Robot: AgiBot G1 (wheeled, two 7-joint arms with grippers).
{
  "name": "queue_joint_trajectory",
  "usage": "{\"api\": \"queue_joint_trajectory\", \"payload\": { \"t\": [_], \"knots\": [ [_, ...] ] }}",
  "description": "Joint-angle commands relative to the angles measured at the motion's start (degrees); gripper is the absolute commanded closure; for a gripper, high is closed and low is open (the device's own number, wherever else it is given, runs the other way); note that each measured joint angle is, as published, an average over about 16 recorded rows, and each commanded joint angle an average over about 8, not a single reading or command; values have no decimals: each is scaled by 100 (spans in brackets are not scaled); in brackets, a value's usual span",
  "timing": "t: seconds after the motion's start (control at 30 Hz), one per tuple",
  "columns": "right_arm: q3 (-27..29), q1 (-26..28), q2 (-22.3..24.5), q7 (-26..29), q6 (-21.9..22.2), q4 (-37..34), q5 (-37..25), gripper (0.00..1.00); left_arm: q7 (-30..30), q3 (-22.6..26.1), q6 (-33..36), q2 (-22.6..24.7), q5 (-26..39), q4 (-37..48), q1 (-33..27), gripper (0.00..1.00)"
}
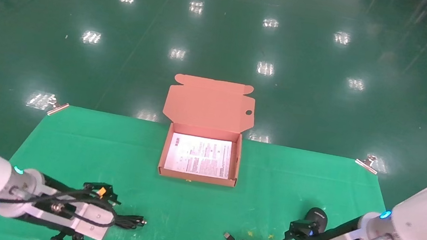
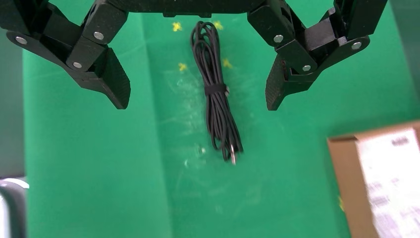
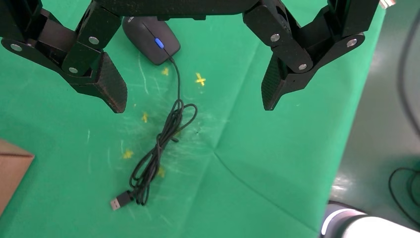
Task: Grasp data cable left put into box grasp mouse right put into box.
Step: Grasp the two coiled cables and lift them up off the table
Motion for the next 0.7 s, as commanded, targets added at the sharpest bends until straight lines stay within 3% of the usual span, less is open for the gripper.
{"api": "queue_joint_trajectory", "payload": {
  "t": [0.03,0.7],
  "knots": [
    [-48,-81,-41,67,107,-25,-113,0,-64,85,-113,63,233,11,82,0],
    [-53,-426,-692,-48,977,-1665,-310,0,-901,125,-820,827,857,1812,108,0]
  ]
}}
